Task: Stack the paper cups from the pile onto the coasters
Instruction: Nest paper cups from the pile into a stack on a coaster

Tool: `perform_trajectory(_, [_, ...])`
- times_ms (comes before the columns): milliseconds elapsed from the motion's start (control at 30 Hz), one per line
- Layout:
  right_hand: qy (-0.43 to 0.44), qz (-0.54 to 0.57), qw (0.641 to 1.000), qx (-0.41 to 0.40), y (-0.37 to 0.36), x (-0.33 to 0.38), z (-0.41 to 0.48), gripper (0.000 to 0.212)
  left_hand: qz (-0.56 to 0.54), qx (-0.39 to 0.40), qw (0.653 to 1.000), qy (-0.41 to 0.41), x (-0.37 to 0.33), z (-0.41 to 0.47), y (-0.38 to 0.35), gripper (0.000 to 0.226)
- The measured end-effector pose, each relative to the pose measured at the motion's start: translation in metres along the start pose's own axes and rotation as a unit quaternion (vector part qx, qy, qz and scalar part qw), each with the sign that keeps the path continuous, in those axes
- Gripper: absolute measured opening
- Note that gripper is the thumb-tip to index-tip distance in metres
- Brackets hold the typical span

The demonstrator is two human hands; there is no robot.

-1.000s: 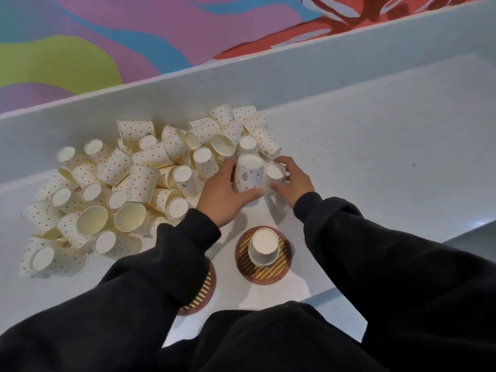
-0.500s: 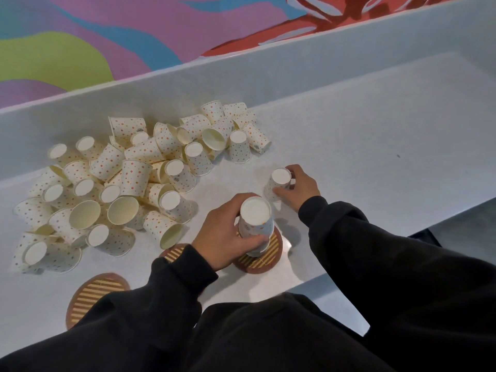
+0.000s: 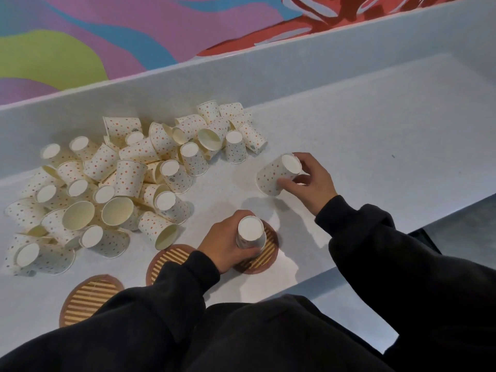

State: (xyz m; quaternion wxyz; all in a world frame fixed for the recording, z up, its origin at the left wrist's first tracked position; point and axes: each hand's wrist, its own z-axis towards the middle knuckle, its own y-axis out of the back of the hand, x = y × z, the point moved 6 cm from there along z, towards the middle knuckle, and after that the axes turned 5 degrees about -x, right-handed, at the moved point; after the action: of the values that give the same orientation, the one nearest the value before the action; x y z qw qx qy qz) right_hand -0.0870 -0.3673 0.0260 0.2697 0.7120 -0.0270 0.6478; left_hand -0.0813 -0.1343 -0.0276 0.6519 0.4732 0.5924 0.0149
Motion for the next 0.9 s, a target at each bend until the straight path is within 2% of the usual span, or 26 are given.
perform_trajectory(67, [0.073, 0.013, 0.994, 0.074, 0.000, 0.035, -0.012, 0.053, 0.006, 0.007, 1.000, 0.012, 0.002, 0.001, -0.001, 0.068])
perform_trajectory(167, [0.169, -0.055, 0.967, 0.182, -0.013, 0.068, -0.035, 0.056, -0.007, 0.031, 0.998, 0.059, 0.013, 0.000, -0.008, 0.068])
perform_trajectory(300, [0.196, -0.152, 0.933, 0.262, -0.041, 0.056, -0.058, 0.060, -0.063, 0.015, 0.994, 0.088, 0.026, -0.003, -0.016, 0.072])
perform_trajectory(467, [0.180, -0.205, 0.921, 0.279, -0.056, 0.022, -0.065, 0.063, -0.040, 0.024, 0.994, 0.098, 0.031, 0.001, -0.024, 0.075])
perform_trajectory(567, [0.147, -0.207, 0.928, 0.274, -0.059, 0.000, -0.065, 0.067, -0.009, 0.022, 0.996, 0.083, 0.032, 0.002, -0.023, 0.084])
perform_trajectory(767, [0.075, -0.189, 0.944, 0.258, -0.062, -0.036, -0.068, 0.075, -0.033, 0.009, 0.997, 0.074, 0.031, -0.001, -0.021, 0.086])
perform_trajectory(900, [0.053, -0.185, 0.950, 0.245, -0.068, -0.055, -0.073, 0.077, -0.004, 0.003, 0.999, 0.054, 0.027, -0.003, -0.023, 0.084])
